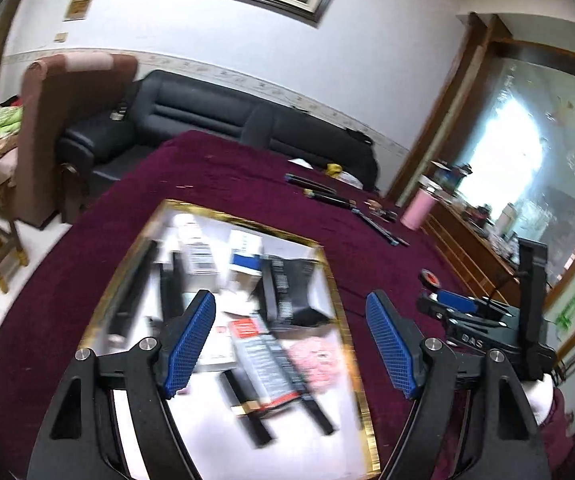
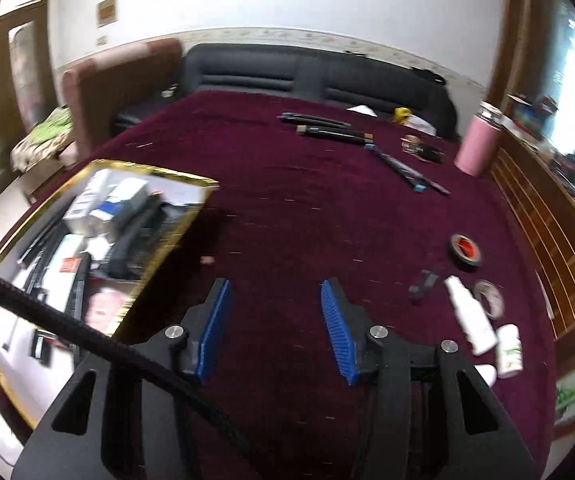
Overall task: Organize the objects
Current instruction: 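Lift both open tools away from the white box, then grasp a black marker on the table with the left tool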
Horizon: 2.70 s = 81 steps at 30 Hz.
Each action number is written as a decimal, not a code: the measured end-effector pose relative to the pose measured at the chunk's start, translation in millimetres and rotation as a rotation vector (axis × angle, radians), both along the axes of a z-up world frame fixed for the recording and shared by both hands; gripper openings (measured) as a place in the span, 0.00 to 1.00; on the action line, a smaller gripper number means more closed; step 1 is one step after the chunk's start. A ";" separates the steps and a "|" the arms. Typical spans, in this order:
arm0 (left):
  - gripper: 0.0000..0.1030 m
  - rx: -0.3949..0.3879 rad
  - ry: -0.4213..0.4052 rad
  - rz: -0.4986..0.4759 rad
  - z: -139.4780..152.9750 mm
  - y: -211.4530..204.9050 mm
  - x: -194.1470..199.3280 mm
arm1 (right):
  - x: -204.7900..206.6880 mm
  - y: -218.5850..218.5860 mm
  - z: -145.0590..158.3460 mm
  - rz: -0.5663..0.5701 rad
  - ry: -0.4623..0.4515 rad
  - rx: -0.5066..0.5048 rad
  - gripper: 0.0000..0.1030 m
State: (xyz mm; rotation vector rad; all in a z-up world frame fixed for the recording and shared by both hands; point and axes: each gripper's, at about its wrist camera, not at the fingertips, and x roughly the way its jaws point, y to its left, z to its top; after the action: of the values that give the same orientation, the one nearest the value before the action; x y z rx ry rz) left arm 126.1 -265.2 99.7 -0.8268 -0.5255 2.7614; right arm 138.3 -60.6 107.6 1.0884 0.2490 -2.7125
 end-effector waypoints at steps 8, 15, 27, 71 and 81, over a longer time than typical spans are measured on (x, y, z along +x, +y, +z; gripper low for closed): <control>0.70 0.022 -0.010 -0.167 7.1 66.7 -22.2 | -6.6 55.5 -3.0 -0.119 0.018 -0.013 0.44; 0.70 -0.030 -0.075 -0.271 2.1 127.7 -42.7 | -6.1 99.9 -11.7 -0.194 0.017 -0.014 0.44; 0.70 -0.116 -0.201 -0.370 -23.8 195.4 -62.6 | -0.8 143.6 -10.1 -0.271 0.072 -0.017 0.46; 0.12 -0.576 -0.304 -0.629 -79.9 389.5 -221.3 | -18.2 310.4 -56.6 -0.544 -0.013 -0.359 0.48; 0.12 -0.382 -0.278 -0.570 -51.4 330.5 -177.7 | -32.2 278.8 -29.7 -0.223 -0.122 -0.504 0.48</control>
State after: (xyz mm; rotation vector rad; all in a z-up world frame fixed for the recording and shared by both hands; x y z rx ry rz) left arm -51.6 65.3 48.3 -1.2266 0.1946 2.2477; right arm 106.2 218.3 77.9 1.1647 -0.5763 -2.6484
